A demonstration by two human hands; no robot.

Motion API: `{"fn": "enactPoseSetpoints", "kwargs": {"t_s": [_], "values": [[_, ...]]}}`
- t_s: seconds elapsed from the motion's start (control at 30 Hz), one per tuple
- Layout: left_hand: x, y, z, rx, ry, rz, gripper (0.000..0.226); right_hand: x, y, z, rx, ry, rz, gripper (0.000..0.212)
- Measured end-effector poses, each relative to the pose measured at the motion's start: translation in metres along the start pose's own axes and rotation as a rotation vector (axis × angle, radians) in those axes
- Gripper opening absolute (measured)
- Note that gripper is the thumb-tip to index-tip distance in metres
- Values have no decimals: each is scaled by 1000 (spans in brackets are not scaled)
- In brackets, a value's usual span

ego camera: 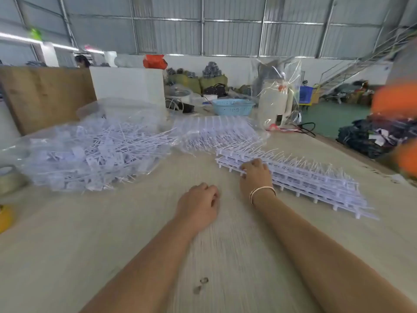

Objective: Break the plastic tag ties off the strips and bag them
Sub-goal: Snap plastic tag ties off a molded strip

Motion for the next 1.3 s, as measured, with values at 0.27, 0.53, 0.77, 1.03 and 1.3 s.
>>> {"fn": "enactPoseSetpoints", "kwargs": {"t_s": [0.27,0.53,0.77,1.03,1.3], "values": [[4,-3,6,41,59,3,25,1,-36,-14,180,198,22,52],[4,-5,11,27,200,31,20,-11,-26,-14,67,445,-243,21],[-5,-5,15,-54,751,-30,16,-35,-1,8,-186,449,-286,41],[-22,-5,-2,20,1709,41,47,-42,36,16,-344,542,-384,38],[-12,-12,6,-122,1846,-97,19,-10,36,8,-408,607,-160,53]]}}
Point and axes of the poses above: each hand's wrist, its own y-axis away from the middle knuckle, its own x-axis out of the palm, z = x × y, the point moved 2 cm from there along -y, towards the middle knuckle, and after that the axes turned 15 degrees about z, right-handed, at the moved point
